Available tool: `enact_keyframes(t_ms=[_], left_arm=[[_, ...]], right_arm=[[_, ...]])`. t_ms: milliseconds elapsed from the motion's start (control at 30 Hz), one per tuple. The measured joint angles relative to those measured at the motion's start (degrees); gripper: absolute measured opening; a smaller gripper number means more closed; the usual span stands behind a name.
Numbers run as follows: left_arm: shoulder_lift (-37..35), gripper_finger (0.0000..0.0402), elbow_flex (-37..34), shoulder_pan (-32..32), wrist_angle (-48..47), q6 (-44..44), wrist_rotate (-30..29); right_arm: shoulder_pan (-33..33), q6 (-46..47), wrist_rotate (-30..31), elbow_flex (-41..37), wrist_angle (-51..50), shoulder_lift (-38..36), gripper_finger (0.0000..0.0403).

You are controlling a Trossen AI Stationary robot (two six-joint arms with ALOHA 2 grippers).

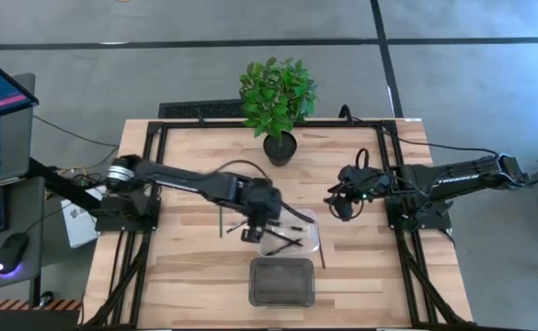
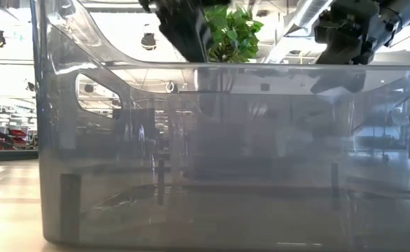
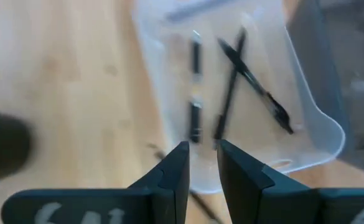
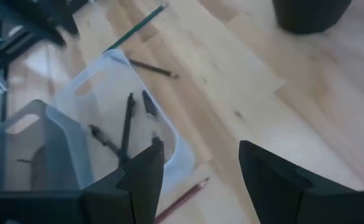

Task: Sort pens & pencils
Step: Put the brown pencil into the black bin

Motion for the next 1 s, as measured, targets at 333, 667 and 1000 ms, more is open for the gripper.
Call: enact_keyframes(t_ms=[333,667,1000], left_arm=[[-27.60,0.0074,-25.86,0.15,24.33,0.40,-8.71],[-51.19,0.0074,-50.57,0.46,39.46,-2.98,-19.06],[-58.05,0.0074,-56.74,0.46,39.01,-6.18,-22.55]], right_arm=[[2.71,11.61,-1.87,0.00,-3.62,0.00,0.0228],[8.45,18.08,-4.37,3.29,-6.48,4.29,0.0228],[17.00,22.82,-1.35,16.49,-21.28,22.12,0.0228]])
